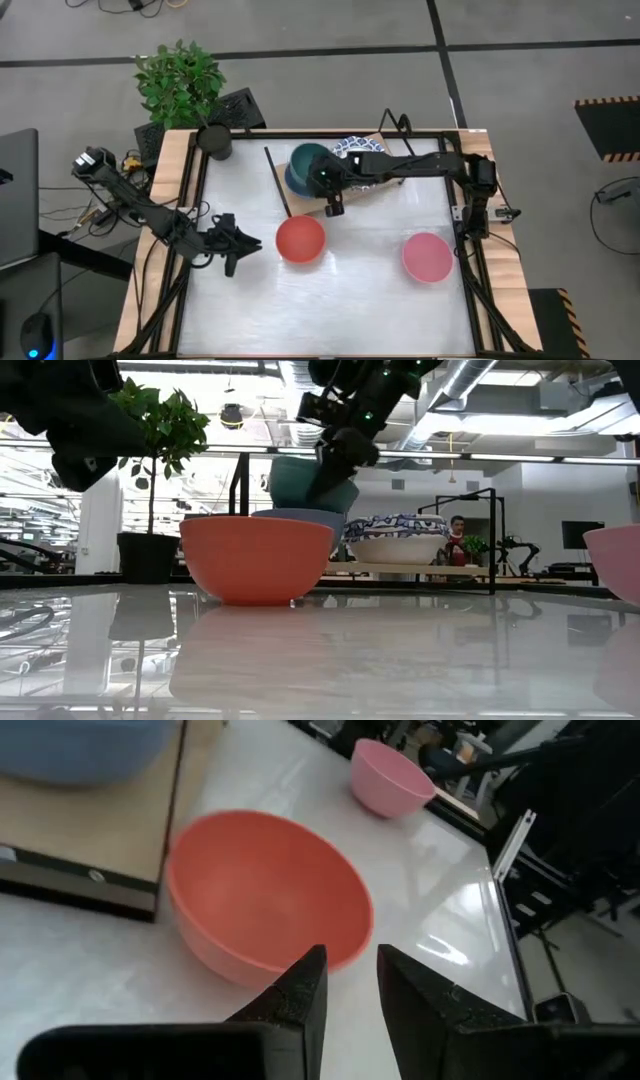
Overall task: Place and stack bowls onto a shelf
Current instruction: Stack the green bowl on top of the blue bowl
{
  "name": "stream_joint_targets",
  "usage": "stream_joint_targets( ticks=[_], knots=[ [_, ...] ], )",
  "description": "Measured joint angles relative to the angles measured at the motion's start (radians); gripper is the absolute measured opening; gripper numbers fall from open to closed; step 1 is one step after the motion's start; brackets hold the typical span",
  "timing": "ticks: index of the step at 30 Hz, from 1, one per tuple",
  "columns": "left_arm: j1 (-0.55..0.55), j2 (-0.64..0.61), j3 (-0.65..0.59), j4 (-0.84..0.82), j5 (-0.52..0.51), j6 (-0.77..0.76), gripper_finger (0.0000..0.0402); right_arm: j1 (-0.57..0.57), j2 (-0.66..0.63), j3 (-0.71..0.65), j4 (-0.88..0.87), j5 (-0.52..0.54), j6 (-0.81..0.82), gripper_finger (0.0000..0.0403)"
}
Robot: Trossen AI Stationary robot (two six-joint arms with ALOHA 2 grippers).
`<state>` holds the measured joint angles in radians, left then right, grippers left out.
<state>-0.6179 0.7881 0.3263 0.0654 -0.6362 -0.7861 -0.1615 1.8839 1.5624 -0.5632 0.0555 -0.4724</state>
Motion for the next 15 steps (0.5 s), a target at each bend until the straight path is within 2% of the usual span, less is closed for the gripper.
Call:
stream_joint_targets(
  ticks=[3,15],
  knots=[
    [0.0,-0.02,-0.005,-0.007,-0.025,0.031,0.0077,-0.008,0.0,0.003,0.011,-0.05,0.003,0.003],
    [0.001,-0.018,-0.005,-0.015,-0.041,0.061,0.0077,-0.009,0.0,0.002,0.008,-0.085,-0.03,0.0075]
  ],
)
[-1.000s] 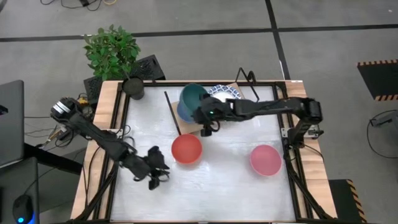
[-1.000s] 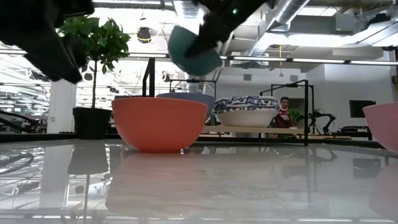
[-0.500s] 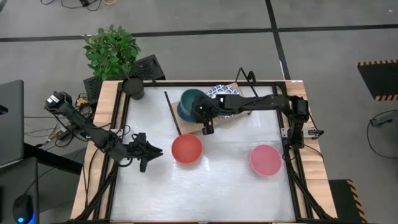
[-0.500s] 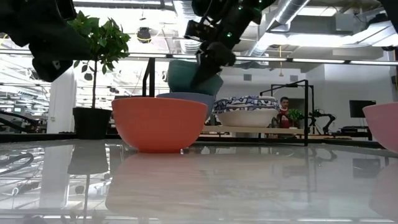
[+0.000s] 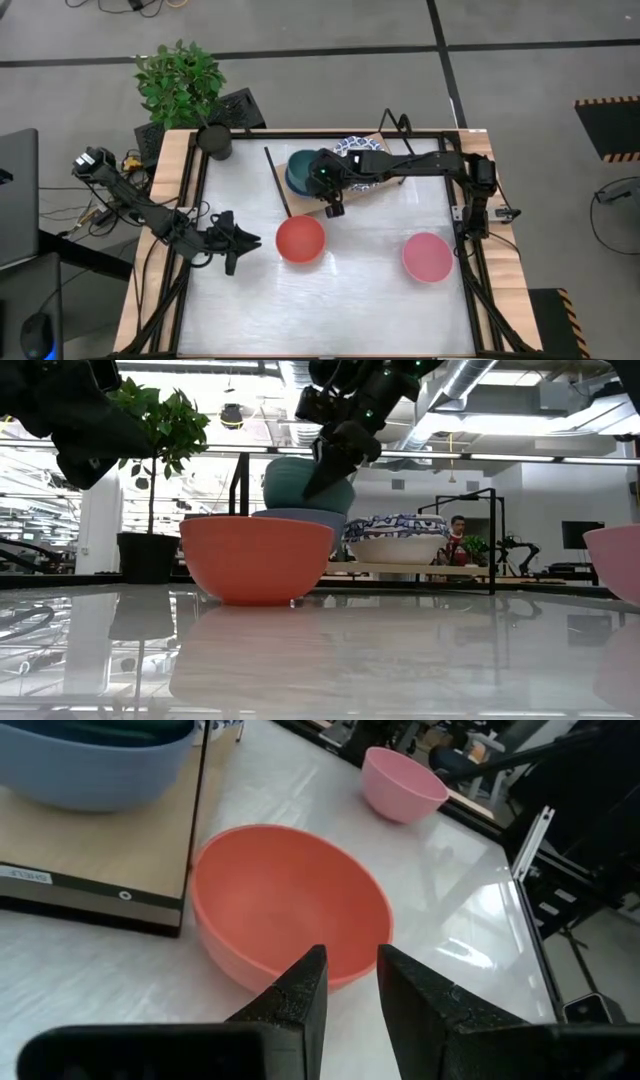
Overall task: Place and stack bowls onto a shelf
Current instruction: Stack the green bowl on top of the blue bowl
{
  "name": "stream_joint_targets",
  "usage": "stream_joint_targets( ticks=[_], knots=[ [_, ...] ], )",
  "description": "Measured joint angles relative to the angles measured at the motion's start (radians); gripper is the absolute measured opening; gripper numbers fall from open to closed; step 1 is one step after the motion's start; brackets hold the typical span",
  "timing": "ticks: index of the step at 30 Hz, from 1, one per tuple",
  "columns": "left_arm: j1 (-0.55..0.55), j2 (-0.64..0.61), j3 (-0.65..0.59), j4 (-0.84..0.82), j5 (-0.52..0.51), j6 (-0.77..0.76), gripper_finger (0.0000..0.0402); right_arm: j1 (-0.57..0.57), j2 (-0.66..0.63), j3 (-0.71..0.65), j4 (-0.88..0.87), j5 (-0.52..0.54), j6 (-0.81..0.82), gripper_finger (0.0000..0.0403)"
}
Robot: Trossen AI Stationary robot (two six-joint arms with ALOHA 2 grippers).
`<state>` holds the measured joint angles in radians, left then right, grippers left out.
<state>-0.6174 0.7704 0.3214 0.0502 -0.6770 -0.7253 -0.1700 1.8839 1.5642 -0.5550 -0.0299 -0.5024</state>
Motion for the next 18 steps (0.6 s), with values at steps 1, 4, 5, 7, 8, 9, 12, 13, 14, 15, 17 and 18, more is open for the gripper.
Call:
stream_joint_targets(
  ticks=[1,4,5,7,8,9,12,13,14,15,17,18],
  knots=[
    [0.0,0.0,0.0,0.0,-0.002,0.006,0.0077,0.0,0.0,0.0,0.005,0.0,-0.001,0.008],
    [0.0,0.0,0.0,-0.001,-0.011,0.007,0.0077,0.0,0.0,0.0,0.016,0.0,-0.001,0.0101],
    [0.0,0.0,0.0,-0.003,-0.014,0.007,0.0077,0.0,0.0,0.0,0.019,0.0,-0.002,0.011],
    [0.0,0.0,0.0,-0.007,-0.02,0.007,0.0077,0.001,0.0,0.0,0.018,0.0,-0.003,0.0131],
    [0.0,0.0,0.0,-0.012,-0.023,0.007,0.0077,0.001,0.0,0.0,0.018,0.0,-0.003,0.0142],
    [0.0,0.0,0.0,-0.015,-0.028,0.006,0.0077,0.001,0.0,0.0,0.018,0.001,-0.003,0.0155],
    [0.0,0.0,0.0,-0.015,-0.039,0.006,0.0077,0.001,0.0,0.0,0.018,0.001,-0.003,0.0194],
    [0.0,0.0,0.0,-0.015,-0.042,0.006,0.0077,0.001,0.0,0.0,0.018,0.001,-0.003,0.0207],
    [0.0,0.0,0.0,-0.015,-0.043,0.006,0.0077,0.002,0.0,0.002,0.015,0.001,-0.003,0.0219],
    [0.0,0.0,0.0,-0.015,-0.043,0.006,0.0077,0.002,0.0,0.012,-0.002,0.002,-0.003,0.0229],
    [0.0,0.0,0.0,-0.016,-0.043,0.006,0.0077,0.002,0.0,0.051,-0.041,0.003,-0.003,0.0246],
    [0.0,0.0,0.0,-0.017,-0.044,0.006,0.0077,0.003,0.0,0.075,-0.058,0.007,-0.002,0.0251]
  ],
)
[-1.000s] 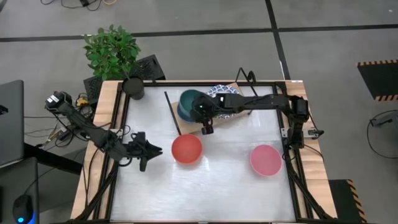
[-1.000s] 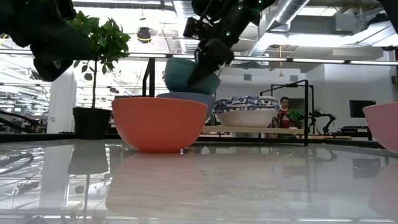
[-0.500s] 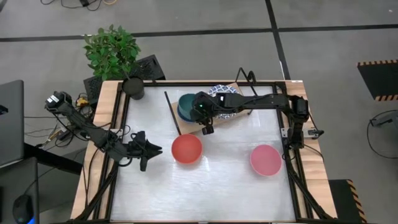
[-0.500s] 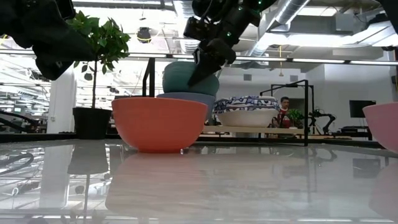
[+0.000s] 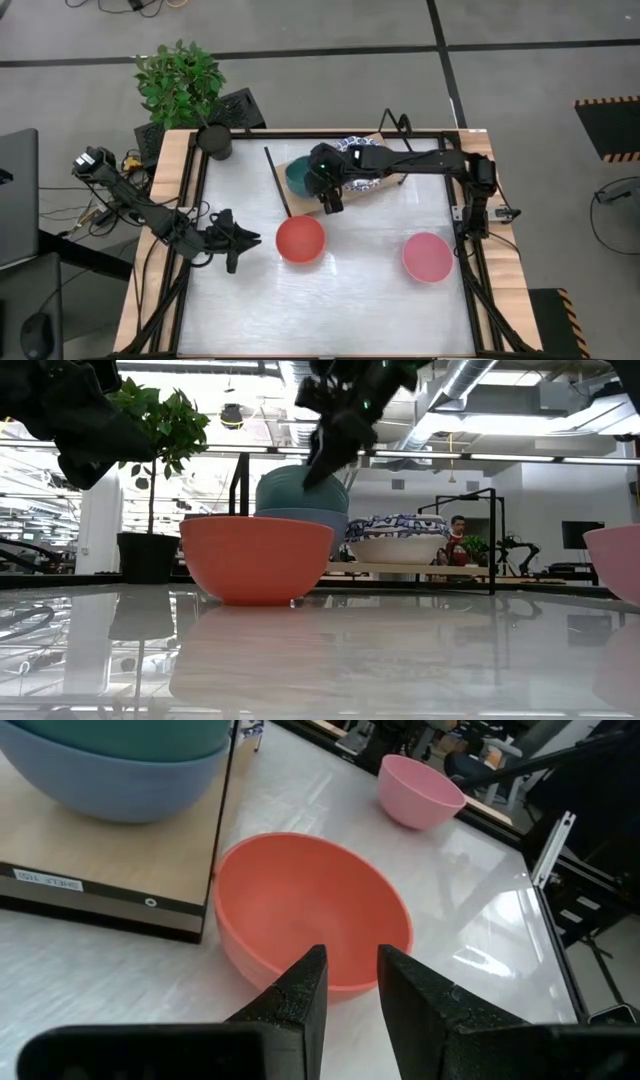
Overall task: Place and stack bowls onto a shelf
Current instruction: Stack the green bowl on top of the blue bowl
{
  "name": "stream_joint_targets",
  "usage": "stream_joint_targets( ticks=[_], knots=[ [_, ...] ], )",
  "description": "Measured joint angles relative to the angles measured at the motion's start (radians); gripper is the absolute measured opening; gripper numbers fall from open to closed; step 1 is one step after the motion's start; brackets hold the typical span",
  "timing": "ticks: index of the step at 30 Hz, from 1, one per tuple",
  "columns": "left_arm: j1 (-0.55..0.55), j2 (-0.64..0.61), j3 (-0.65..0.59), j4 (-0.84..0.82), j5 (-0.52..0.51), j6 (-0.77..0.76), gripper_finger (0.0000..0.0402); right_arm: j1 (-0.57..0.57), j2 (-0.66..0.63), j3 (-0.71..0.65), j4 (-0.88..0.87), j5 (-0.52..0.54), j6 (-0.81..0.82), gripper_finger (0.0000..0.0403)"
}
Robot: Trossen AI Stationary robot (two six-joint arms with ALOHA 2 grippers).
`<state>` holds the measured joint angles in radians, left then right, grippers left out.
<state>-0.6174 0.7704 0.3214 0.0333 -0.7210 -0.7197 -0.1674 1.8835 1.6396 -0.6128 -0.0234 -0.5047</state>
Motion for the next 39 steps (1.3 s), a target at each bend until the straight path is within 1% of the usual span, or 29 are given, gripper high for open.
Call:
stream_joint_targets(
  ticks=[6,7,9,11,14,16,20,24,26,30,35,39],
  knots=[
    [0.0,0.0,0.0,-0.003,-0.013,-0.001,0.0077,0.021,-0.002,0.139,-0.107,0.026,0.049,0.0255],
    [0.0,0.0,0.0,-0.006,-0.013,-0.002,0.0077,0.028,-0.002,0.154,-0.107,0.045,0.074,0.0254],
    [0.0,0.0,0.0,-0.019,-0.013,-0.004,0.0077,0.048,-0.002,0.17,-0.08,0.128,0.14,0.0249],
    [0.0,0.0,0.0,-0.032,-0.014,-0.009,0.0077,0.071,-0.002,0.171,-0.059,0.242,0.161,0.0234],
    [0.0,0.0,0.0,-0.04,-0.014,-0.011,0.0077,0.103,0.004,0.171,-0.03,0.405,0.174,0.0197],
    [0.0,0.0,0.0,-0.043,-0.017,-0.011,0.0077,0.117,0.021,0.173,-0.016,0.466,0.212,0.0166],
    [0.0,0.0,0.0,-0.043,-0.027,-0.011,0.0077,0.128,0.067,0.171,-0.026,0.47,0.259,0.0111],
    [0.0,0.0,0.0,-0.044,-0.027,-0.026,0.0077,0.133,0.113,0.171,-0.049,0.472,0.26,0.008],
    [0.0,0.0,0.0,-0.043,-0.026,-0.027,0.0077,0.134,0.13,0.17,-0.073,0.478,0.24,0.0073],
    [0.0,0.0,0.0,-0.044,-0.025,-0.027,0.0077,0.144,0.129,0.17,-0.067,0.541,0.219,0.0071],
    [0.0,0.0,0.0,-0.046,-0.047,-0.026,0.0077,0.164,0.094,0.17,-0.064,0.549,0.216,0.007],
    [0.0,0.0,0.0,-0.054,-0.05,-0.026,0.0077,0.188,0.062,0.172,-0.059,0.549,0.261,0.007]
  ],
)
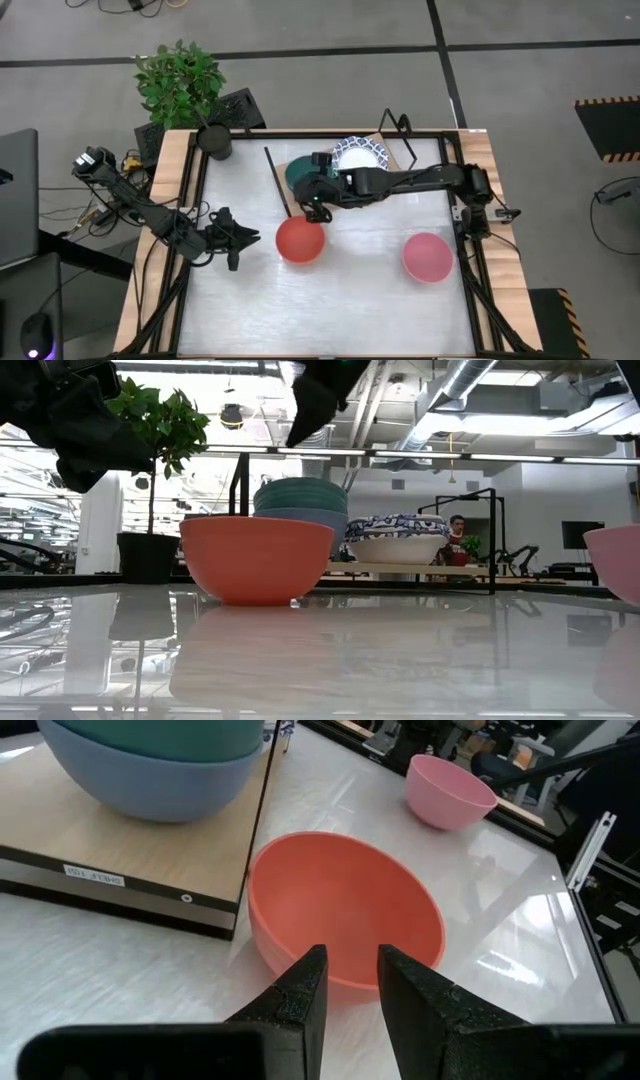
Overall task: Place and stack bowls onto a shelf
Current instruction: Stack the green bowl on top of the blue bowl
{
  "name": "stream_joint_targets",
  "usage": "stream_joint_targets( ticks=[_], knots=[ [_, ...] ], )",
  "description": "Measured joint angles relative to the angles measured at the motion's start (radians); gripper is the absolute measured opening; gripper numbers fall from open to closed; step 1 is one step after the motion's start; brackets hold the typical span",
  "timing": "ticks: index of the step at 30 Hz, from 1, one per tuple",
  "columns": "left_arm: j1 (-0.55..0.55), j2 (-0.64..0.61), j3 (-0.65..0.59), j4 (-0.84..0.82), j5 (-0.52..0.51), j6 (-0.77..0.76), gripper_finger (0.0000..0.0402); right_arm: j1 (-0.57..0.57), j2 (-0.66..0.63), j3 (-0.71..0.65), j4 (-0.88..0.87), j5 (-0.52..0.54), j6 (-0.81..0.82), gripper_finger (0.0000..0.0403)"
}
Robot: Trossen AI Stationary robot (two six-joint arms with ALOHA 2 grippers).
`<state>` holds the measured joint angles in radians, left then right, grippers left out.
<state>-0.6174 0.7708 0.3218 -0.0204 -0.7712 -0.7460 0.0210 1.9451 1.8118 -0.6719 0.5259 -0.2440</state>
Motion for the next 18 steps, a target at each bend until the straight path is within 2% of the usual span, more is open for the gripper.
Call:
stream_joint_targets(
  ticks=[18],
  knots=[
    [0.0,0.0,0.0,-0.023,-0.004,-0.023,0.0077,0.003,0.089,-0.004,-0.057,-0.004,0.064,0.007]
  ],
)
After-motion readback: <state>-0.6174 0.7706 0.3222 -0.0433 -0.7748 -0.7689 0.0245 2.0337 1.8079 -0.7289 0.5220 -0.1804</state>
